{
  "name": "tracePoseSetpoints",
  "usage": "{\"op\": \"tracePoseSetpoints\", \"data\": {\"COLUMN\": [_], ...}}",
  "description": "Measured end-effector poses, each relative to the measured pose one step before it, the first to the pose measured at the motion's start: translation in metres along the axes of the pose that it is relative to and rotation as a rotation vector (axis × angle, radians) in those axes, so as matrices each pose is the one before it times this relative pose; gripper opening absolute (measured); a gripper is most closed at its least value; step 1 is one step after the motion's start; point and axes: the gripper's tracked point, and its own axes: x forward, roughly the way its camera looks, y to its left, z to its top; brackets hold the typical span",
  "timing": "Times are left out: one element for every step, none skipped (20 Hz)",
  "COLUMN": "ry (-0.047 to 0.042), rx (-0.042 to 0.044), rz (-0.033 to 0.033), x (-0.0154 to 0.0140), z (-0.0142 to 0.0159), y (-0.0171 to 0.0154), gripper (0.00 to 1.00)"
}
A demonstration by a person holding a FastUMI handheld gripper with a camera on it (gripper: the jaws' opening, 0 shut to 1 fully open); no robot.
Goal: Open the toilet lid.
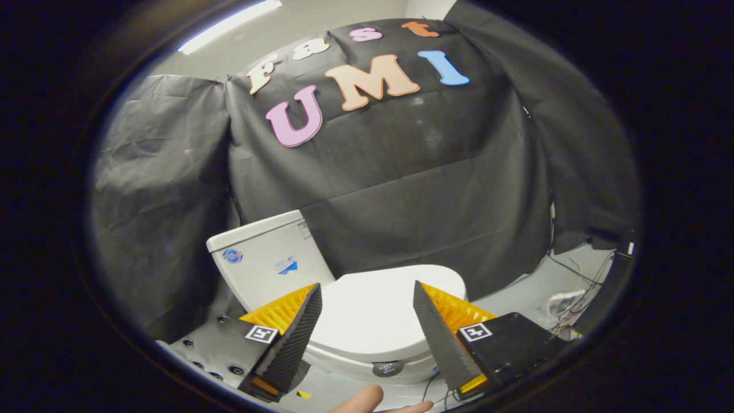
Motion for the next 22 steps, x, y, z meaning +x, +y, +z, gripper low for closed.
{"op": "tracePoseSetpoints", "data": {"ry": [0.0147, 0.01327, 0.01352, 0.00573, -0.00511, -0.01966, -0.02078, -0.02303, -0.02095, -0.01704, -0.02383, -0.0149, -0.00806, -0.00413, 0.00282, 0.01749, 0.01619, 0.02459, 0.03236, 0.03386, 0.03245, 0.02429], "rx": [0.03422, 0.04348, 0.05196, 0.05264, 0.05074, 0.05, 0.05477, 0.06037, 0.05744, 0.04659, 0.02379, 0.01176, 0.01752, 0.03045, 0.02787, 0.02912, 0.02689, 0.02205, 0.02185, 0.02158, 0.02412, 0.02734], "rz": [-0.00373, 0.00499, 0.00727, 0.00709, -0.00025, -0.0041, -0.00916, -0.01939, -0.03169, -0.02657, -0.00647, -0.01708, -0.01764, 0.00456, 0.00693, 0.01827, 0.00862, -0.00448, -0.01878, -0.02434, -0.03321, -0.02139], "x": [0.00146, 0.00113, 0.00105, 0.00144, 0.00043, -0.00019, -0.00017, -0.00007, 0.00057, 0.0025, 0.00089, 0.00161, 0.00083, -0.00196, 0.00068, -0.00021, 0.00063, 0.00098, -0.00001, 0.00094, 0.00173, 0.00221], "z": [-0.00643, -0.0074, -0.00701, -0.00481, -0.00296, -0.00173, -0.00012, 0.00093, 0.00027, -0.00034, -0.00185, -0.00209, -0.0006, -0.00092, -0.00106, -0.00582, -0.00528, -0.00814, -0.00913, -0.0114, -0.01279, -0.00905], "y": [-0.00202, -0.0018, -0.00059, -0.00122, -0.00432, -0.0044, -0.00645, -0.00629, -0.01077, -0.00824, -0.00383, -0.00528, -0.00558, -0.0006, -0.00068, -0.00043, -0.00088, -0.00415, -0.00344, -0.00753, -0.0107, -0.00759], "gripper": [0.99, 0.99, 0.99, 0.98, 0.98, 0.97, 0.97, 0.97, 0.96, 0.96, 0.96, 0.96, 0.96, 0.96, 0.96, 0.96, 0.96, 0.96, 0.96, 0.96, 0.96, 0.96]}}
